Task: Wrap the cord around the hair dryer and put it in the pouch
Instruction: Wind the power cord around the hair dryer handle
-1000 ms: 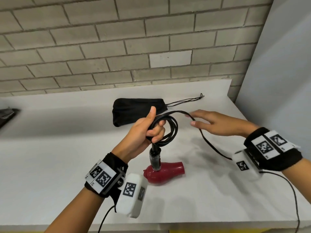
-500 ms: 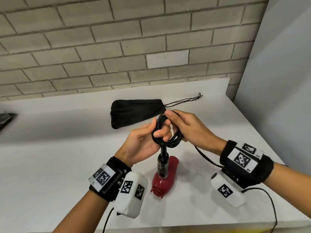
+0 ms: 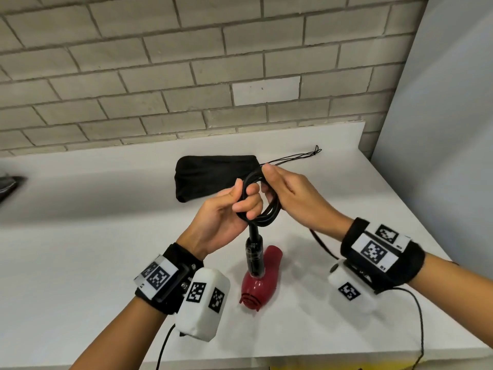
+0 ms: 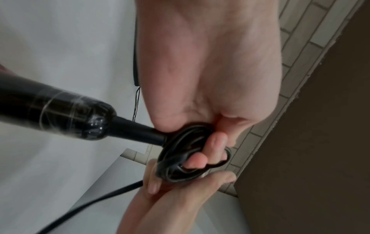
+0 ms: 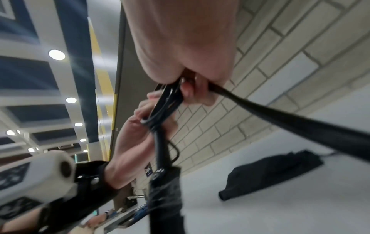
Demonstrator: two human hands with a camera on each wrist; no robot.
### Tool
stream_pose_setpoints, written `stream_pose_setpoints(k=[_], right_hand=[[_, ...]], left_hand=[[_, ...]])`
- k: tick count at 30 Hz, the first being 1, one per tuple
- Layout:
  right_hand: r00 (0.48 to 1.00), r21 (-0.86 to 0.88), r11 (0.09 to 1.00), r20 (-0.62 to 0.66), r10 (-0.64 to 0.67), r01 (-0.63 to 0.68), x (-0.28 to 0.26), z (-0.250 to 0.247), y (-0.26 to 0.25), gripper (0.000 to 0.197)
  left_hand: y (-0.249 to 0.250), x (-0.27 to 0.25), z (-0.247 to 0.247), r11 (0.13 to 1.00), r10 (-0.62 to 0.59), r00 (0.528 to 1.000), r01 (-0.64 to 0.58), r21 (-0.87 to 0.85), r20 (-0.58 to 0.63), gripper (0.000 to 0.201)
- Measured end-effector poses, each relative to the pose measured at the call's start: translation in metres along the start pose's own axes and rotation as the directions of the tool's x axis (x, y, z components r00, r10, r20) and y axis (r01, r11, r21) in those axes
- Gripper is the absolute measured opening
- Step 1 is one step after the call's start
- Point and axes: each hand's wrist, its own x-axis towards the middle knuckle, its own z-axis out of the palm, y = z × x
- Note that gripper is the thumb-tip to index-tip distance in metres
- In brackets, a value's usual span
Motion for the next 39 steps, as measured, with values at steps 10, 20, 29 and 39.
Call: stream_pose_setpoints(k=[10, 20, 29, 39], right_hand=[[0.969, -0.554, 0.796, 0.112, -0.221, 0.246, -0.002, -0.028, -0.021, 0.045], [0.951, -0.554, 0.797, 0.298, -0.079, 0.24, 0.014, -0.039, -0.015, 0.04], [0.907, -0.351, 0.907, 0.415, -0.07, 0.231, 0.003, -0.099, -0.001, 0.019], [0.987, -0.611, 0.791, -0.147, -0.071, -0.034, -0.062, -0.195, 0.029, 0.034]], left_hand=[[0.002, 0.007, 0.01, 0.997, -0.072, 0.997, 0.072, -0.005, 0.025, 0.037], [0.007, 0.009, 0.012, 0.99, -0.141, 0.99, 0.141, 0.029, -0.02, 0.044], [0.009, -0.003, 0.014, 0.958, -0.07, 0.989, 0.104, 0.266, -0.132, 0.041], [0.018, -0.016, -0.005, 0.972, -0.018, 0.985, 0.058, 0.229, -0.174, 0.045]])
